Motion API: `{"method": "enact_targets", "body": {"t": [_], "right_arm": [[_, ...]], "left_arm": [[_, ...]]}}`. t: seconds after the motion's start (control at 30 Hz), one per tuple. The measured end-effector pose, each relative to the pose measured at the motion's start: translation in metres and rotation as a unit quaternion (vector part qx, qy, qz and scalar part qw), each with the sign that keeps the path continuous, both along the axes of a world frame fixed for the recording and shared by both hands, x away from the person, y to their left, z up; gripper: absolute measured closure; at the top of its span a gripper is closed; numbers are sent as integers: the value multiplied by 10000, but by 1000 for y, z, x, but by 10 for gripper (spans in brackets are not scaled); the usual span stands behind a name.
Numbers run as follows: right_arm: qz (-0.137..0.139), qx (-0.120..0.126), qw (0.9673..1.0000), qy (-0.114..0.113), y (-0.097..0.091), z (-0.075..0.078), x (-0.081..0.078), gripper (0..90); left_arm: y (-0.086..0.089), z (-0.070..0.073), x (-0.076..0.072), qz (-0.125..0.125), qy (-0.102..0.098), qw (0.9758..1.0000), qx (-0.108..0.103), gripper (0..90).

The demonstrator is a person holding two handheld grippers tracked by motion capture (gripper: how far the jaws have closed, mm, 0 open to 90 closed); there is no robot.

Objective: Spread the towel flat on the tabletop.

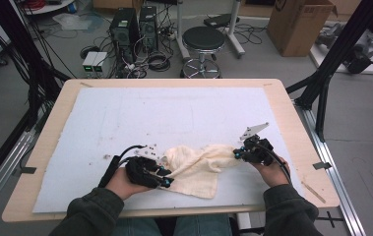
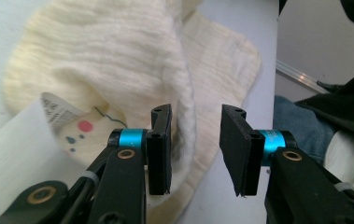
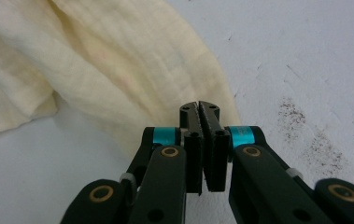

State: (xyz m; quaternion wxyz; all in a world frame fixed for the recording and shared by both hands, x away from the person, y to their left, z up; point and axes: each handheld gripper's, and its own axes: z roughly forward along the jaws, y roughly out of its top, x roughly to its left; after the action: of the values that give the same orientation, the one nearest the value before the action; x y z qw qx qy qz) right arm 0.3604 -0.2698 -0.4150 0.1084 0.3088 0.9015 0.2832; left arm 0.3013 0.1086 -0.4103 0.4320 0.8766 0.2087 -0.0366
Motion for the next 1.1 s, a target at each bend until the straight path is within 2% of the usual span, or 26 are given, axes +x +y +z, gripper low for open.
{"method": "enact_targets", "body": {"t": [0.27, 0.33, 0.47, 0.5, 0.6, 0.7, 0.73, 0.77, 0.87, 0.93, 1.0, 1.1], "right_arm": [[-29, 0, 10000, 5, -2, -3, 0, 887], [-22, -6, 10000, 17, -3, -3, 1, 887], [-29, -7, 10000, -5, -3, -3, 1, 887], [-24, -8, 10000, -3, -3, -3, 1, 887], [-16, -3, 10000, 13, -3, -4, 1, 887], [-34, -9, 10000, 19, -3, -4, 1, 887], [-26, -18, 10000, 0, -3, -4, 1, 887], [-25, -9, 10000, 3, -3, -5, 1, 886], [-29, 7, 10000, 32, -4, -6, 1, 887], [-13, 5, 10000, 23, -5, -6, 2, 887], [-29, 36, 10000, 33, -5, -6, 2, 887], [-36, 49, 10000, 31, -5, -6, 3, 886]], "left_arm": [[11, 25, 17, 232, -104, 9991, -344, 652], [12, 28, 21, 324, -73, 9985, -442, 653], [16, 36, 32, 510, -167, 9973, -502, 676], [17, 40, 38, 603, -243, 9969, -447, 688], [21, 46, 52, 853, -306, 9943, -565, 706], [21, 47, 68, 1166, -386, 9914, -461, 737], [20, 44, 72, 1296, -337, 9900, -448, 753], [19, 40, 76, 1313, -286, 9901, -404, 754], [9, 23, 83, 1254, -141, 9920, 100, 710], [3, 14, 83, 1137, -39, 9932, 265, 679], [-1, 6, 83, 1123, 1, 9928, 416, 664], [-3, -4, 84, 1227, 119, 9907, 584, 649]]}}
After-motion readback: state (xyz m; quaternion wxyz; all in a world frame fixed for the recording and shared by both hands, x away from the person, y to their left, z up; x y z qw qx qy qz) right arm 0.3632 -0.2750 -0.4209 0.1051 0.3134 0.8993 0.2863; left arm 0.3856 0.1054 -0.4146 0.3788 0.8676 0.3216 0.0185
